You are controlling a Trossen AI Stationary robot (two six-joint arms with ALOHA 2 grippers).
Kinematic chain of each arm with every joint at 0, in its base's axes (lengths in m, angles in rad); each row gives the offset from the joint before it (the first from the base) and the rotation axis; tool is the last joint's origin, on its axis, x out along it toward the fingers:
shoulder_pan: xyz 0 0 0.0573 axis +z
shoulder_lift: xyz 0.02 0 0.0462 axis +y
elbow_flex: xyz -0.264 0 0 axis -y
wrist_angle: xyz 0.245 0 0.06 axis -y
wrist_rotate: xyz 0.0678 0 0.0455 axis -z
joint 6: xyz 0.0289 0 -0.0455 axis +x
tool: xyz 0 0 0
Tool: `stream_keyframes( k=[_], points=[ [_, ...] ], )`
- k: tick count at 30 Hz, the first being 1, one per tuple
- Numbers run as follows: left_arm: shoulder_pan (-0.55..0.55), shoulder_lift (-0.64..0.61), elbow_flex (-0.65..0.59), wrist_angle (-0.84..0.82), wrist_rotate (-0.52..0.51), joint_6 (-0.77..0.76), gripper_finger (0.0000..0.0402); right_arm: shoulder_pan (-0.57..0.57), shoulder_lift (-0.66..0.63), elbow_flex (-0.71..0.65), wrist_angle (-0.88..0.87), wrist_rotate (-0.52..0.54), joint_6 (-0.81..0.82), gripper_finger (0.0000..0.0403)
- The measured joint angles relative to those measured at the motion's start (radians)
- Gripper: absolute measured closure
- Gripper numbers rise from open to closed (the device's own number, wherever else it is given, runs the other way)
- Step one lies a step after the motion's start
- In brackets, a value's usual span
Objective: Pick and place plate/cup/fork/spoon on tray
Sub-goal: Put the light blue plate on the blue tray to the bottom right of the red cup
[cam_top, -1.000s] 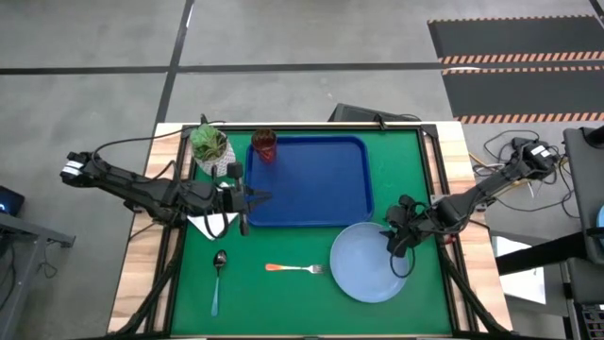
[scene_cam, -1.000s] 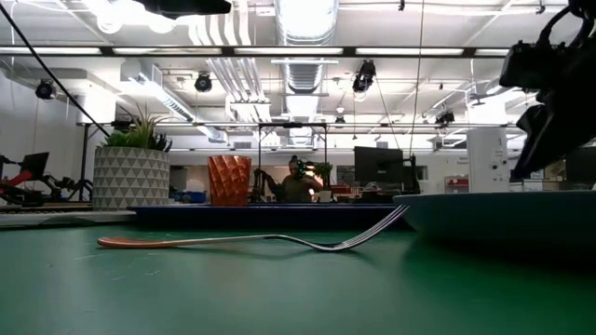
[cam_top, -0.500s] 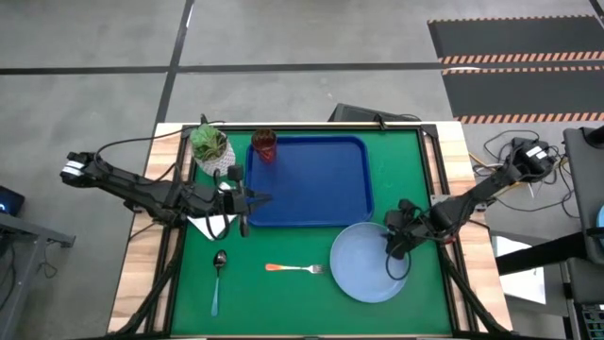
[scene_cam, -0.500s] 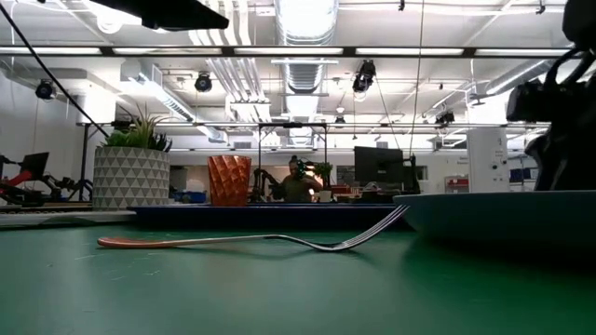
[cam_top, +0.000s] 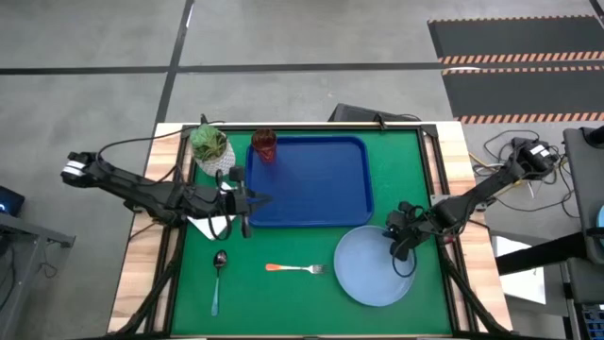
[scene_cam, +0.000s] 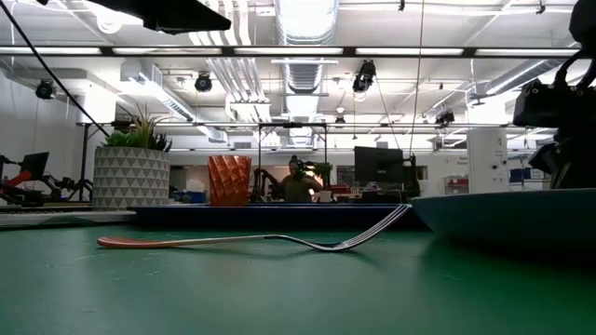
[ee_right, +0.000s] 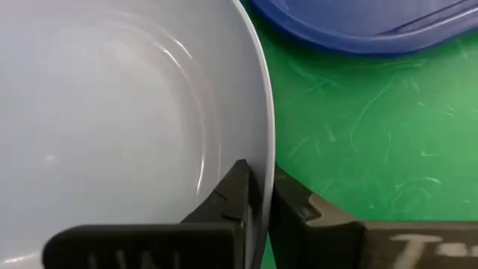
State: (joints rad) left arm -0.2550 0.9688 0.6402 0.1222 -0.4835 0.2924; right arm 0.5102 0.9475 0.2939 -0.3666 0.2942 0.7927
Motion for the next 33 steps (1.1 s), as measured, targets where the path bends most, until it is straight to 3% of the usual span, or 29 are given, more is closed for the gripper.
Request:
stream_keyframes(
  k=[5,12,18,26,30,33],
  points=[
    [0.0,0.02,-0.002,0.023,0.0,-0.001,0.0398,0.0,-0.086,0.031,-0.099,-0.069,0.009,0.039],
    [0.0,0.026,-0.005,0.027,0.0,-0.001,0.0398,0.0,-0.219,0.112,-0.273,-0.083,0.087,0.0393],
    [0.0,0.023,-0.006,0.027,0.0,0.0,0.0398,-0.038,-0.278,0.169,-0.255,0.027,0.124,0.0394],
    [0.0,0.022,-0.006,0.027,0.0,0.014,0.0398,-0.201,-0.231,0.212,-0.009,0.073,0.101,0.0394],
    [0.0,0.018,-0.005,0.048,0.0,0.066,0.0398,-0.344,-0.136,0.227,0.248,0.095,-0.008,0.0394],
    [0.0,0.012,-0.005,0.052,0.0,0.081,0.0398,-0.454,-0.046,0.256,0.329,0.097,-0.042,0.0394]
  ],
)
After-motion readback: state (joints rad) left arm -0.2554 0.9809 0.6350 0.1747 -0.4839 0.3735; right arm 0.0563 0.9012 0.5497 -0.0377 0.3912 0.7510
